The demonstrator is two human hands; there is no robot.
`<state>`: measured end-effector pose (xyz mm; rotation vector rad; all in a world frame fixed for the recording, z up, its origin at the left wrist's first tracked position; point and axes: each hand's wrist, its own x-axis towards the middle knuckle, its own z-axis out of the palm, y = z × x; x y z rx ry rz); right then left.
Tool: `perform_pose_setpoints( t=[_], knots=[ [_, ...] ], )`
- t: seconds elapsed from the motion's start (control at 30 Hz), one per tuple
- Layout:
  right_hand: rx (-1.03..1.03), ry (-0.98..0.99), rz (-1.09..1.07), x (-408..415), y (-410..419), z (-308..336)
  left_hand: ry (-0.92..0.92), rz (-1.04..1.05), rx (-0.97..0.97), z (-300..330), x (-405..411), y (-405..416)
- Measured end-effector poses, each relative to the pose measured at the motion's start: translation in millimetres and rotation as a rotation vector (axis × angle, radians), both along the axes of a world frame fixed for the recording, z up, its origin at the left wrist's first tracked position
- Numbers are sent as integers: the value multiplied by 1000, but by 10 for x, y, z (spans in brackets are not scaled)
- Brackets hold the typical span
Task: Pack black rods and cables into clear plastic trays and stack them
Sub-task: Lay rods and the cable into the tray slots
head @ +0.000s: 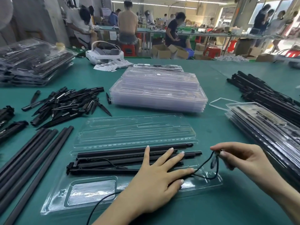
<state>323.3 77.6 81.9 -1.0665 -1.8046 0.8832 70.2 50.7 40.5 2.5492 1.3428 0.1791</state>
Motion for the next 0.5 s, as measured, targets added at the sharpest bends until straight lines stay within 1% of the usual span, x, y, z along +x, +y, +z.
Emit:
perform_pose_setpoints(
  t=[0.13,0.17,0.2,0.23,0.33,0.37,0.4,0.43,0.5],
  knots=[
    [282,-226,-48,-173,13,-58,7,5,0,-2,2,-3],
    [324,-279,-45,-223,11,-76,-32,9,-11,1,-1,-1],
    [339,-304,-34,-273,10,-90,-109,18,-40,8,-3,1],
    [331,-301,-18,-316,3,-100,-234,35,-94,26,-9,2],
    [307,-278,-7,-395,-13,-164,-741,140,-288,103,-74,-2],
    [304,-288,-21,-403,-18,-189,-846,169,-316,120,-97,-6],
    [311,-313,-32,-405,-27,-213,-879,178,-301,134,-109,-9],
    [329,-348,-37,-402,-36,-237,-849,168,-254,142,-112,-13],
    [357,-404,-7,-390,-55,-274,-706,107,-131,135,-95,-17]
  ],
)
